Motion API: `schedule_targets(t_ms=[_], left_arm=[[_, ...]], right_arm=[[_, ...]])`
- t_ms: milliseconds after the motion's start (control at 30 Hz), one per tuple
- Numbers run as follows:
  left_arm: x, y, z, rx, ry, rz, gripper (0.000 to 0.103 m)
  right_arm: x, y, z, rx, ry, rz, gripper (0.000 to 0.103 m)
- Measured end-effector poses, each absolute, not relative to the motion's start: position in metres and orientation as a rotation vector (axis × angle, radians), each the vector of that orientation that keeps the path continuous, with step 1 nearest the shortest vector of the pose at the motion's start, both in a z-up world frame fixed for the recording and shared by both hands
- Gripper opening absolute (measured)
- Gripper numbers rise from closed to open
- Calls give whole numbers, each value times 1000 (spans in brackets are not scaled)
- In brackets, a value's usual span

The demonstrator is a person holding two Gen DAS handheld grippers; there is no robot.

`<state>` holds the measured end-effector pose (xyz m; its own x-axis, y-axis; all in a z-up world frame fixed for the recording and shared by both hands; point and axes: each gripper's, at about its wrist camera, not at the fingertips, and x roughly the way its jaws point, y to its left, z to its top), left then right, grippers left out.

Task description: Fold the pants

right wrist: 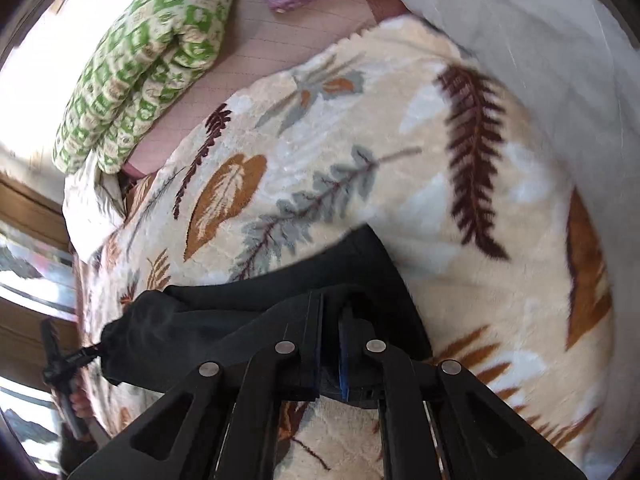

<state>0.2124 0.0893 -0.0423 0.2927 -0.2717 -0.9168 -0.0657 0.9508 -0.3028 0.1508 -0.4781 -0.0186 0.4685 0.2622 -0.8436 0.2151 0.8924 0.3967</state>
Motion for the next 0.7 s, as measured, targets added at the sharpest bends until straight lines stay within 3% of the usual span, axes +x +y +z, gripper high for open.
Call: schedule_targets(t_ms=[200,467,700], left_arm=[[210,89,-37,-290,1245,-123,19],[213,86,-45,-228,1263,-85,19],[211,85,-46,-224,1288,-123,21]], right_arm=[[153,-459,51,381,824,139,5],[143,-482,-39,360,1044,22,5],[126,-494,-53,389,1073,-1,15]])
